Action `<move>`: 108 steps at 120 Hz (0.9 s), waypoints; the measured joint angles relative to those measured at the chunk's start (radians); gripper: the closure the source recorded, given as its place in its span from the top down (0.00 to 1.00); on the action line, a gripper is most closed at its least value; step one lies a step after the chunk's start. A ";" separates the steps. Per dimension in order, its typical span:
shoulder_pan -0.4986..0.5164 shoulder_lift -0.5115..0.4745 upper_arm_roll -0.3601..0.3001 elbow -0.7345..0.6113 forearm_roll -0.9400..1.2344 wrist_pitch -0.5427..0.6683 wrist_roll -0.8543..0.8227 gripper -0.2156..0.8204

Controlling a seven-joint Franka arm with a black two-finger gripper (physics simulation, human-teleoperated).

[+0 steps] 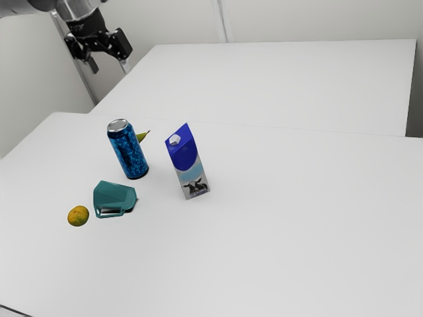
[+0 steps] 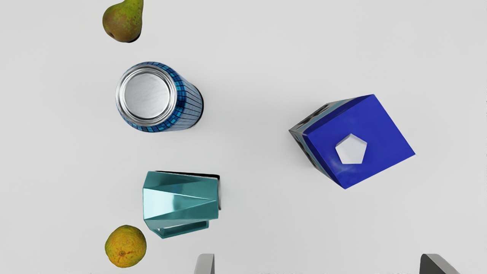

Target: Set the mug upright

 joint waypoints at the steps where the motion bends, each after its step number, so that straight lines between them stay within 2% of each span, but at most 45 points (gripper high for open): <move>1: 0.000 -0.001 0.000 -0.002 -0.001 0.000 0.000 0.78; 11: 0.003 -0.014 0.003 -0.038 -0.011 -0.001 0.000 0.77; 24: 0.016 -0.036 0.019 -0.150 -0.040 0.014 0.000 0.77; 42: 0.053 -0.135 0.118 -0.446 -0.192 0.079 0.062 0.77; 59: 0.194 -0.166 0.215 -0.671 -0.361 0.189 0.230 0.77; 69: 0.299 -0.109 0.280 -0.749 -0.511 0.259 0.375 0.77; 82: 0.425 -0.034 0.316 -0.764 -0.696 0.322 0.575 0.77; 86: 0.415 -0.004 0.324 -0.762 -0.757 0.334 0.637 0.77; 96: 0.317 0.088 0.331 -0.731 -0.884 0.348 0.784 0.77; 108: 0.303 0.179 0.333 -0.662 -0.983 0.331 0.936 0.77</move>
